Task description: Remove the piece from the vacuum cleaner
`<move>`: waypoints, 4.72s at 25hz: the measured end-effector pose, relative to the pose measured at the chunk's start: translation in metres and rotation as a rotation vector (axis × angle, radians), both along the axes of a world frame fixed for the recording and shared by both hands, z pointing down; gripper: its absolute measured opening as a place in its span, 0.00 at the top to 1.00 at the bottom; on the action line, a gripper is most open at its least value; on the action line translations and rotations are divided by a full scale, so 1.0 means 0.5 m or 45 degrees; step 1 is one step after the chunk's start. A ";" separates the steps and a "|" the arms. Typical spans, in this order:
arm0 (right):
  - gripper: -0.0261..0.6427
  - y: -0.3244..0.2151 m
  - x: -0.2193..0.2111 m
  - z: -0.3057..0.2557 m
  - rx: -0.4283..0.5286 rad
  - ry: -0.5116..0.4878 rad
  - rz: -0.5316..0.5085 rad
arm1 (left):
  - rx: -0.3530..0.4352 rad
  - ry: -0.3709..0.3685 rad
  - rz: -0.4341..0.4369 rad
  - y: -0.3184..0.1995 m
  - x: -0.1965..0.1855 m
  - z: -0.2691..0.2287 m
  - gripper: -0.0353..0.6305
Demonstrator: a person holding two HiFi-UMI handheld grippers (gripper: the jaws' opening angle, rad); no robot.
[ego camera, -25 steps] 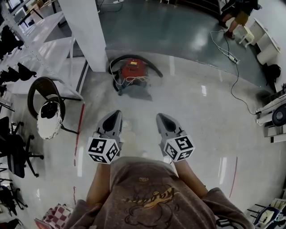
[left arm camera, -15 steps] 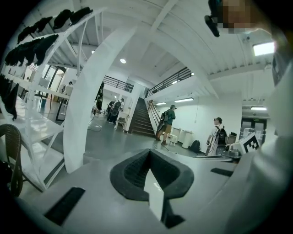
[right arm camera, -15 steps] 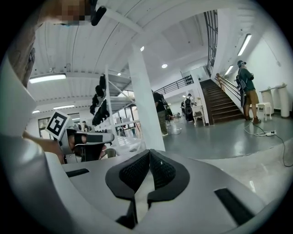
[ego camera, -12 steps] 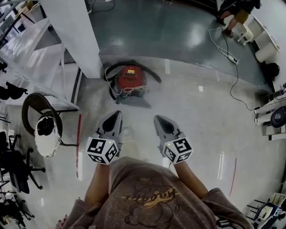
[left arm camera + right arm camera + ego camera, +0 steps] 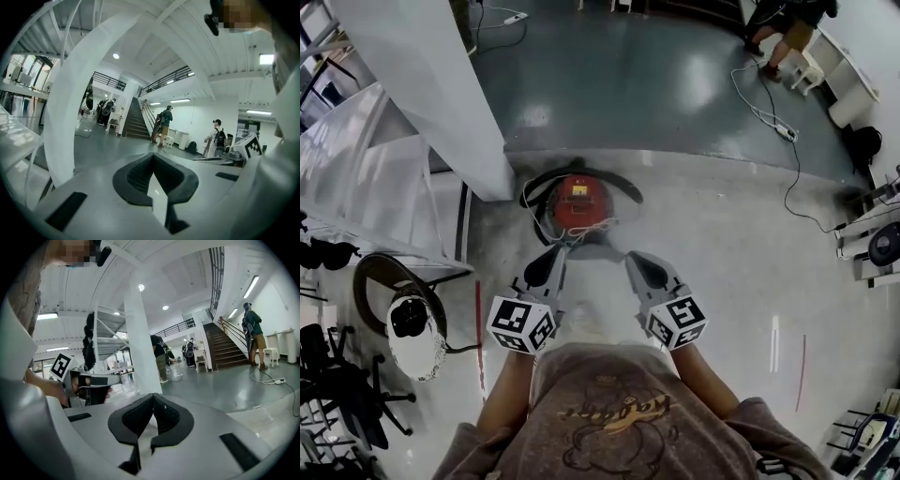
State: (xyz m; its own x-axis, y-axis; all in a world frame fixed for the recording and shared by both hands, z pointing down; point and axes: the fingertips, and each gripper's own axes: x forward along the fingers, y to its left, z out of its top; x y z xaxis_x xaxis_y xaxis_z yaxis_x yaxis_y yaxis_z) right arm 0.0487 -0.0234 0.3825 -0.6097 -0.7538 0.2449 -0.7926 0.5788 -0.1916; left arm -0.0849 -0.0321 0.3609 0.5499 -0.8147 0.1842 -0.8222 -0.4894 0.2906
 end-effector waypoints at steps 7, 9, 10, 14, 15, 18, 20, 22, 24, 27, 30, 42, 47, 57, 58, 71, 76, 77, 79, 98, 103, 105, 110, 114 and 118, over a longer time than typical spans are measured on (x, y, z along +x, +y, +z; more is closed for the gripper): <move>0.96 -0.064 0.016 -0.021 0.003 0.014 0.050 | 0.013 0.012 0.025 -0.062 0.019 -0.022 0.94; 0.96 -0.074 0.026 -0.026 0.007 0.006 0.049 | 0.015 0.014 0.021 -0.070 0.027 -0.026 0.94; 0.96 -0.079 0.031 -0.028 0.011 0.006 0.050 | 0.018 0.018 0.023 -0.074 0.031 -0.029 0.94; 0.96 -0.099 0.046 -0.029 0.017 0.002 0.023 | 0.032 0.022 0.009 -0.082 0.040 -0.038 0.94; 0.96 -0.102 0.049 -0.029 0.017 -0.005 0.013 | 0.038 0.018 0.004 -0.082 0.043 -0.040 0.94; 0.94 -0.111 0.050 -0.033 0.024 -0.025 -0.025 | 0.074 0.030 -0.021 -0.087 0.043 -0.050 0.94; 0.87 -0.112 0.047 -0.032 0.023 -0.038 -0.060 | 0.082 0.053 -0.024 -0.087 0.045 -0.052 0.83; 0.80 -0.112 0.039 -0.031 0.020 -0.054 -0.097 | 0.087 0.066 -0.017 -0.088 0.047 -0.053 0.78; 0.67 -0.111 0.028 -0.031 0.009 -0.079 -0.135 | 0.090 0.068 -0.014 -0.089 0.043 -0.052 0.72; 0.59 -0.107 0.021 -0.031 -0.004 -0.113 -0.174 | 0.076 0.073 0.000 -0.089 0.042 -0.045 0.58; 0.59 -0.110 0.027 -0.019 -0.021 -0.106 -0.183 | 0.045 0.089 0.007 -0.095 0.041 -0.031 0.53; 0.58 -0.141 0.032 0.091 -0.142 -0.045 -0.217 | -0.097 0.079 -0.003 -0.131 0.021 0.089 0.53; 0.59 -0.166 0.021 0.162 -0.177 -0.002 -0.232 | -0.150 0.042 0.032 -0.153 0.024 0.167 0.53; 0.59 -0.204 0.017 0.442 -0.387 0.149 -0.304 | -0.364 -0.102 0.178 -0.183 0.060 0.455 0.53; 0.59 -0.206 0.014 0.478 -0.408 0.171 -0.315 | -0.382 -0.126 0.197 -0.185 0.065 0.491 0.53; 0.59 -0.173 0.008 0.884 -0.669 0.435 -0.522 | -0.682 -0.326 0.450 -0.148 0.108 0.913 0.53; 0.59 -0.147 -0.010 0.985 -0.703 0.573 -0.644 | -0.731 -0.385 0.555 -0.140 0.123 1.021 0.53; 0.59 -0.146 -0.012 0.997 -0.705 0.584 -0.650 | -0.736 -0.410 0.590 -0.137 0.126 1.036 0.53; 0.59 -0.150 -0.015 1.016 -0.698 0.606 -0.664 | -0.738 -0.470 0.660 -0.134 0.132 1.058 0.53; 0.68 -0.146 -0.040 1.060 -0.764 0.642 -0.842 | -0.799 -0.566 0.830 -0.128 0.172 1.113 0.62; 0.78 -0.130 -0.035 1.068 -0.818 0.618 -0.820 | -0.827 -0.569 0.826 -0.115 0.173 1.114 0.71; 0.79 -0.127 -0.031 1.069 -0.825 0.615 -0.798 | -0.830 -0.574 0.805 -0.113 0.172 1.112 0.72; 0.82 -0.131 -0.028 1.067 -0.819 0.582 -0.731 | -0.867 -0.572 0.739 -0.110 0.168 1.106 0.78; 0.84 -0.134 -0.030 1.063 -0.815 0.529 -0.651 | -0.885 -0.563 0.681 -0.110 0.164 1.101 0.80; 0.85 -0.123 -0.029 1.064 -0.819 0.557 -0.633 | -0.908 -0.570 0.660 -0.102 0.160 1.097 0.81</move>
State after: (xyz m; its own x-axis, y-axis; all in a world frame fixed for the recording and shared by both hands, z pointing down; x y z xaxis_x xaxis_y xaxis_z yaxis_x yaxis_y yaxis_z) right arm 0.0340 -0.0849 0.9145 -0.5811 -0.0685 0.8109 -0.5589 0.7579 -0.3365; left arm -0.0050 -0.0830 0.9094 0.5668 -0.1103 0.8164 -0.6619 -0.6510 0.3716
